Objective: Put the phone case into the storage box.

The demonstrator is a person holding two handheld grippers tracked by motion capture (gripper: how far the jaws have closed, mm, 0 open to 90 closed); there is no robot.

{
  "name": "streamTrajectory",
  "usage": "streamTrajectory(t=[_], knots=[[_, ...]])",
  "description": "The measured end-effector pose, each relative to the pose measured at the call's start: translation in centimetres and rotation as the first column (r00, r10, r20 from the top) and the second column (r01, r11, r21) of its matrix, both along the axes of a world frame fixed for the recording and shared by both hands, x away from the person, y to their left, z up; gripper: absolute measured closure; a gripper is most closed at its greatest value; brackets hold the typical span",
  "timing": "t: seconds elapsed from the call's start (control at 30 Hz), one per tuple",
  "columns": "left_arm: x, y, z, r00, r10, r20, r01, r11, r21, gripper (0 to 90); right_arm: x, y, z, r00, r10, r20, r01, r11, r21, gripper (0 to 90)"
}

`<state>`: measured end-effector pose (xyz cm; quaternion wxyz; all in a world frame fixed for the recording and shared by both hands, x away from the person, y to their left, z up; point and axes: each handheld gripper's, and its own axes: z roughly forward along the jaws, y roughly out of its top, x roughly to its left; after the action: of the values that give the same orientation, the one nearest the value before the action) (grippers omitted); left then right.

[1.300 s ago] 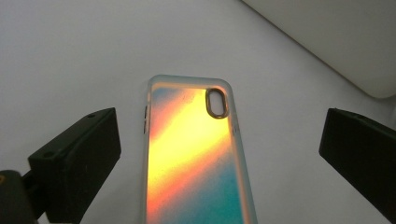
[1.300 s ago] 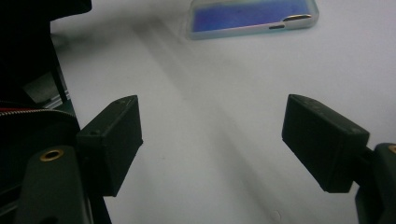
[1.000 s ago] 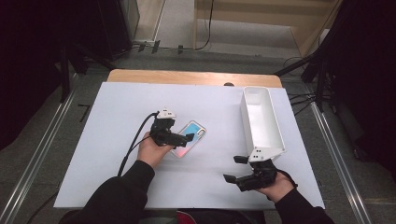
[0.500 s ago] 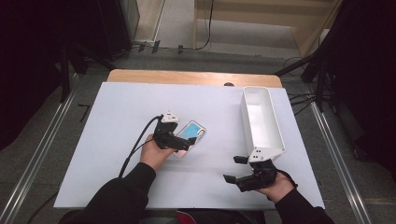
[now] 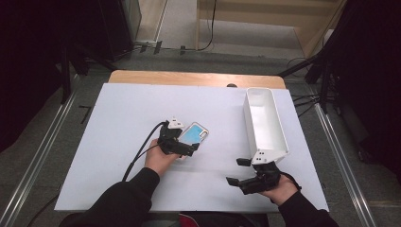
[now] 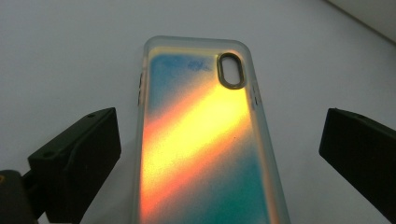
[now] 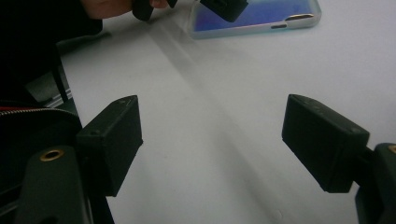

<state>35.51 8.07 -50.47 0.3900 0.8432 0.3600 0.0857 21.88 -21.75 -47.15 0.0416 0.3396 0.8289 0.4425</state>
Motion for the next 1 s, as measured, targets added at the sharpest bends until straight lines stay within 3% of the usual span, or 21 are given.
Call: streamTrajectory(t=[0.23,0.5,0.8,0.9,1.0], knots=[[-0.1,-0.3,-0.7,0.9999,-0.013,0.002,0.013,0.9987,0.050,0.0,-0.1,0.0,0.0,1.0000,0.000,-0.001,0.000,1.000,-0.002,18.9],[-0.3,-0.6,-0.8,0.9997,-0.012,0.020,0.010,0.9970,0.077,0.0,0.0,0.0,0.0,1.0000,0.002,-0.002,-0.002,1.000,-0.002,18.9],[-0.6,-1.1,-0.9,0.9989,-0.013,0.046,0.007,0.9914,0.130,0.0,0.0,0.1,0.0,1.0000,0.003,0.001,-0.003,1.000,-0.006,18.9],[-0.8,-1.4,-1.0,0.9977,-0.008,0.068,-0.004,0.9857,0.169,0.4,0.0,0.1,0.0,1.0000,0.004,0.002,-0.004,1.000,-0.009,18.9],[-0.8,-1.4,-1.0,0.9978,-0.008,0.066,-0.003,0.9860,0.166,0.6,0.0,0.1,0.0,1.0000,0.004,0.001,-0.004,1.000,-0.008,18.8]])
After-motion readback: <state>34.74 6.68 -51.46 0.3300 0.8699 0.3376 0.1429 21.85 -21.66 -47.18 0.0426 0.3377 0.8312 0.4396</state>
